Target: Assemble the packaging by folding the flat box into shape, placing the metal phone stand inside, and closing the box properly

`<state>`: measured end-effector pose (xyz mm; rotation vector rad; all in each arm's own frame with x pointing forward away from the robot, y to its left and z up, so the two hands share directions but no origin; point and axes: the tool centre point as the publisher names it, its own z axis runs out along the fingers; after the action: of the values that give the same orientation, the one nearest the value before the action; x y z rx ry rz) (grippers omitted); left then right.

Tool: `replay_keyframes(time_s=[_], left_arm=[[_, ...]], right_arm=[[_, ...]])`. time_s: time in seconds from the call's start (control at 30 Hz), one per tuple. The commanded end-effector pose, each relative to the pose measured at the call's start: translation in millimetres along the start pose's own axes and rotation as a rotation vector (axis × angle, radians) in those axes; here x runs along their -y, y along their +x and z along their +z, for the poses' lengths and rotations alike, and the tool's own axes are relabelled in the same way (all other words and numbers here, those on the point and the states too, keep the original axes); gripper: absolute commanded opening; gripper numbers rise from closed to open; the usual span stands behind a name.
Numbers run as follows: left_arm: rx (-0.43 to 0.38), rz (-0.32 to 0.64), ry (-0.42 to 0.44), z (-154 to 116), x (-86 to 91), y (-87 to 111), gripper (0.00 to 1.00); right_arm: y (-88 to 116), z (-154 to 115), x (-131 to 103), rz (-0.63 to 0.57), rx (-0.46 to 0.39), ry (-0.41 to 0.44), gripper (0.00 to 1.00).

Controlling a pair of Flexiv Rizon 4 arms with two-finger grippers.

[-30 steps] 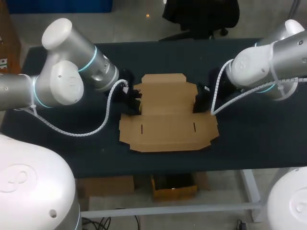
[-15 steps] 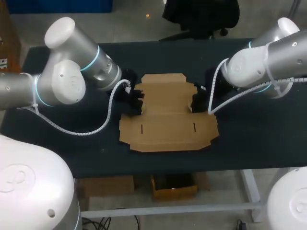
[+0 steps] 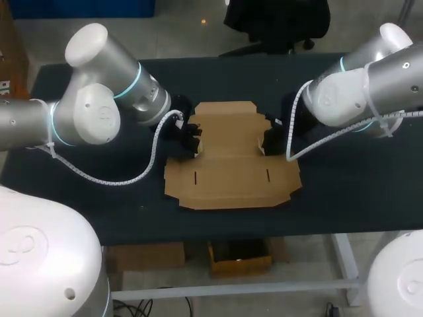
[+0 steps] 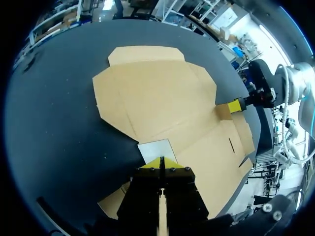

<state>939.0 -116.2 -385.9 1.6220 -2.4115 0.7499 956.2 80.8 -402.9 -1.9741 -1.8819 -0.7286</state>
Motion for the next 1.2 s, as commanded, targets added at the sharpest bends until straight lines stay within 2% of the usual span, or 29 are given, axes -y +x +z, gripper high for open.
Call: replay_keyframes(time_s=[0.03, 0.67, 1.2], left_arm=[[0.014, 0.001, -0.002, 3.1, 1.4, 4.7, 0.00], [0.062, -0.025, 0.002, 11.8, 4.6, 4.1, 0.00], [0.161, -0.086, -0.010, 31.5, 6.4, 0.3, 0.00]], right_arm=[[3.2, 0.6, 3.8, 0.001, 0.017, -0.008, 0.00], [5.5, 14.8, -1.3, 0.012, 0.057, 0.010, 0.00], [13.0, 28.1, 0.5, 0.025, 0.127, 0.038, 0.00]])
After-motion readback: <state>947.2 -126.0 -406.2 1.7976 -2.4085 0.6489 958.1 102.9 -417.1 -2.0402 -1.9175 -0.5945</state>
